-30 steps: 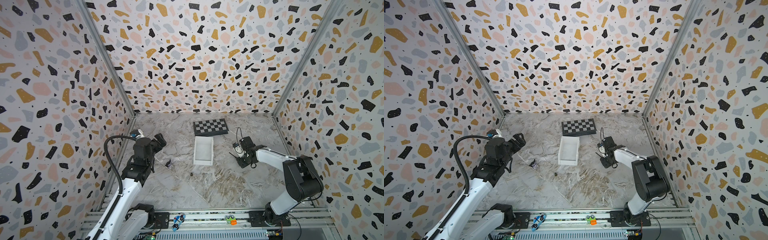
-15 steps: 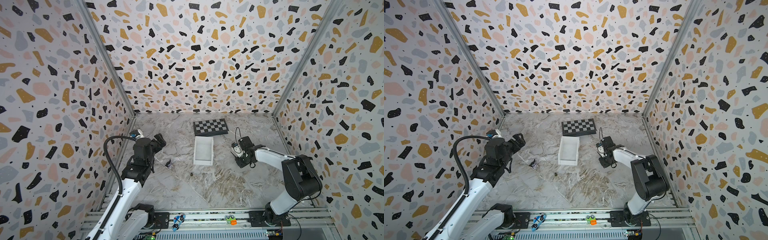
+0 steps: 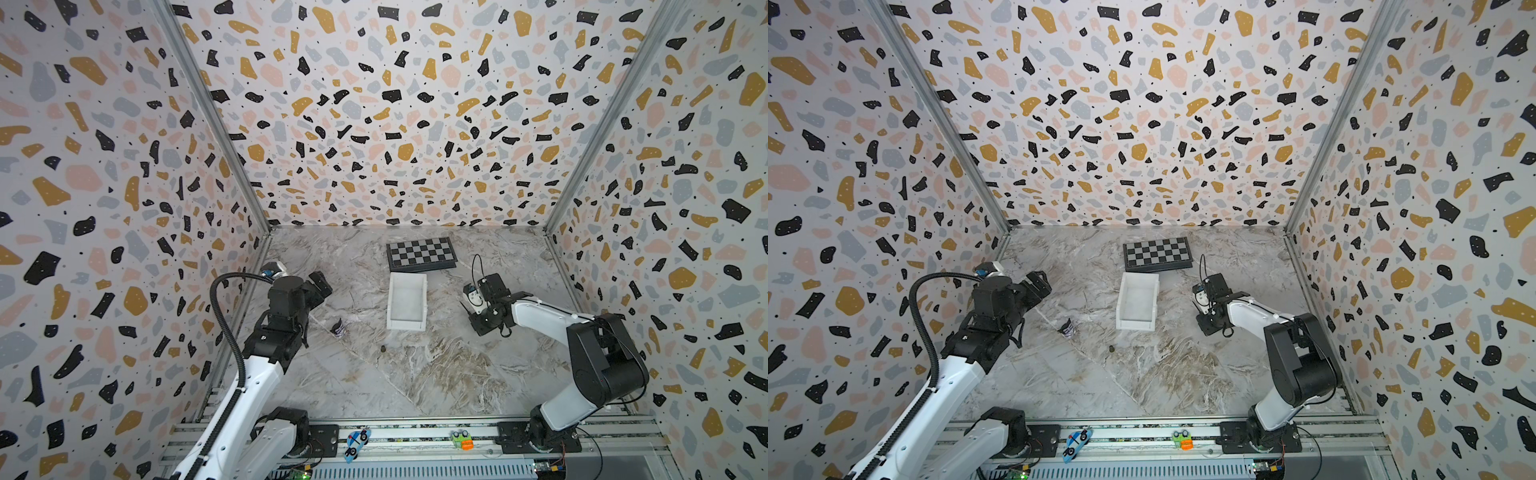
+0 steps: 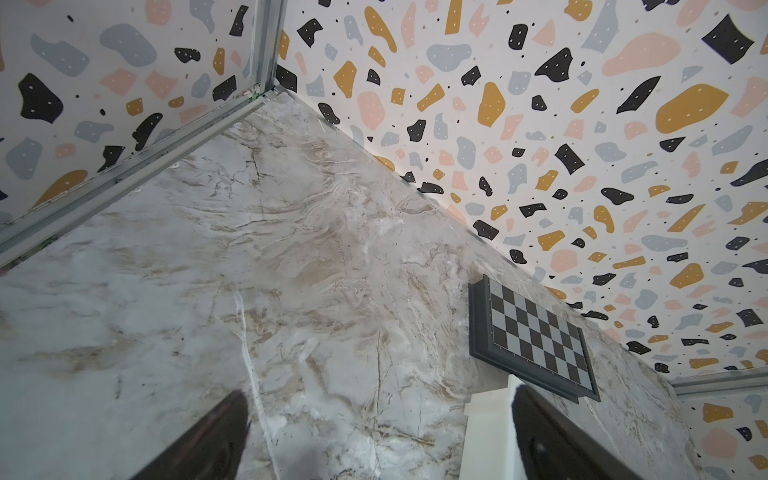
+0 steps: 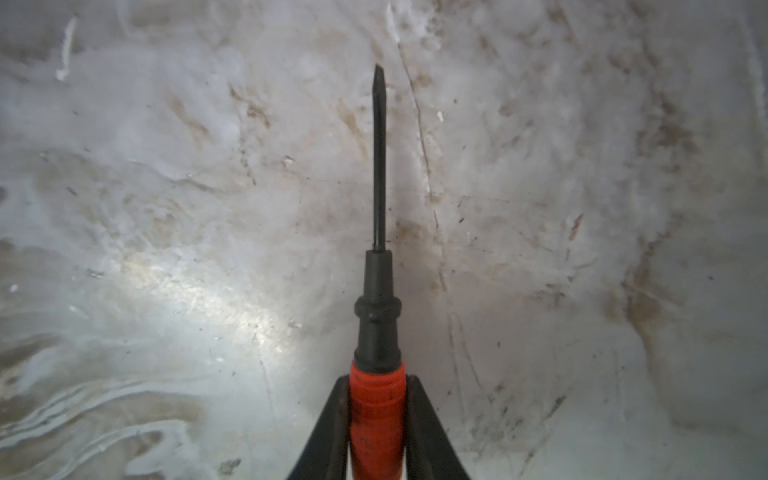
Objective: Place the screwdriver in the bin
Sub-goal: 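Close the right gripper on the red handle and lift the screwdriver, then carry the screwdriver with the right gripper over the white bin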
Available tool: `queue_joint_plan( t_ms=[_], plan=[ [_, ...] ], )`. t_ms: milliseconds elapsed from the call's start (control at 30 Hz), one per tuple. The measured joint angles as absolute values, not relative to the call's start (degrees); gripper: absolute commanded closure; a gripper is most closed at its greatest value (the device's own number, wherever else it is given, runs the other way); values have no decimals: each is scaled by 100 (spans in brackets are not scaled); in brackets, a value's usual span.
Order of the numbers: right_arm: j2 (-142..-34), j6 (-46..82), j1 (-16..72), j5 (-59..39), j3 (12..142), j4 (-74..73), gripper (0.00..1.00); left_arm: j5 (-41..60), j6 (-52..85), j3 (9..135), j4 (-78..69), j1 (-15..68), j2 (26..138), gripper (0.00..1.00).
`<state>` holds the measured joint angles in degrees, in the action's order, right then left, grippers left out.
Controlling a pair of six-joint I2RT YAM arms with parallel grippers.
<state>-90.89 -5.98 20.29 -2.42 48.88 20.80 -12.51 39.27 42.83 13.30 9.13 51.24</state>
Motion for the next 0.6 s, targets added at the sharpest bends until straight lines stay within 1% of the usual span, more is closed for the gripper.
queue_joint_plan(
  t_ms=[133, 333, 600],
  plan=[
    [-8978, -447, 2086, -294, 4836, 2010, 77, -1131, 3747, 4497, 1470, 913, 5330, 0],
    [-8847, -255, 2193, -325, 4814, 1874, 77, -668, 3601, 4593, 1767, 934, 5581, 0],
    [-8844, -121, 2447, -342, 4974, 1909, 76, -539, 3485, 4473, 2163, 1146, 5196, 0]
  ],
)
